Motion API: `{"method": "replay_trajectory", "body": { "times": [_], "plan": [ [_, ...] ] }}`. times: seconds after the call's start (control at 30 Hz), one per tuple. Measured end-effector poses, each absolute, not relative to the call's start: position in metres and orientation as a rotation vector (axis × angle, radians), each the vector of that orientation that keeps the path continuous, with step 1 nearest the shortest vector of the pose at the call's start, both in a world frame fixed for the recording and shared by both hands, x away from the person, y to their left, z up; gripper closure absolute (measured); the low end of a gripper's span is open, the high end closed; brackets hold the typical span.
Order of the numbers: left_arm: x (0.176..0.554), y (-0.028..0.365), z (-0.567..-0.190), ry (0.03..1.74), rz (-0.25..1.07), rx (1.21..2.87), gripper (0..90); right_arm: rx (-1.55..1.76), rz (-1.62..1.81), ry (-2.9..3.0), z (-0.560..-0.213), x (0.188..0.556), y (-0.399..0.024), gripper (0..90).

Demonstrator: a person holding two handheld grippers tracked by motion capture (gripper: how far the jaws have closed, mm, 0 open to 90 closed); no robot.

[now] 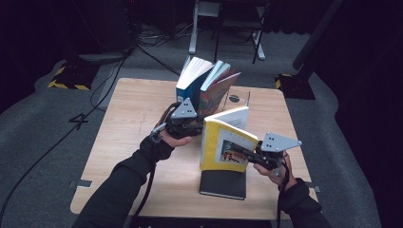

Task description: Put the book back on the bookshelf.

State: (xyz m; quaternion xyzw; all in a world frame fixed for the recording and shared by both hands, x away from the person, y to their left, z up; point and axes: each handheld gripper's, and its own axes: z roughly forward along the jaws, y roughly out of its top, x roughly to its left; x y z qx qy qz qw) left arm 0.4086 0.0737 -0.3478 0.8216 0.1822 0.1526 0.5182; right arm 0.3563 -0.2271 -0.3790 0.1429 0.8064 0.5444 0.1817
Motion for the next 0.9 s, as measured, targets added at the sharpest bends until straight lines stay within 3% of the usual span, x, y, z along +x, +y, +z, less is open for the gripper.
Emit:
{"method": "replay_trajectory", "body": {
  "times": [0.4, 0.8, 0.9],
  "plan": [
    [0.386, 0.079, -0.363, 0.430, 0.351, 1.975, 68.4, 0.394, 1.535, 2.281, -0.382, 0.344, -0.231, 85.1],
    [0.356, 0.090, -0.396, 0.417, 0.445, 2.113, 57.2, 0.359, 1.521, 2.279, -0.383, 0.328, -0.231, 85.0],
    [0.350, 0.093, -0.406, 0.417, 0.394, 2.131, 56.0, 0.355, 1.515, 2.281, -0.384, 0.324, -0.231, 85.0]
  ]
}}
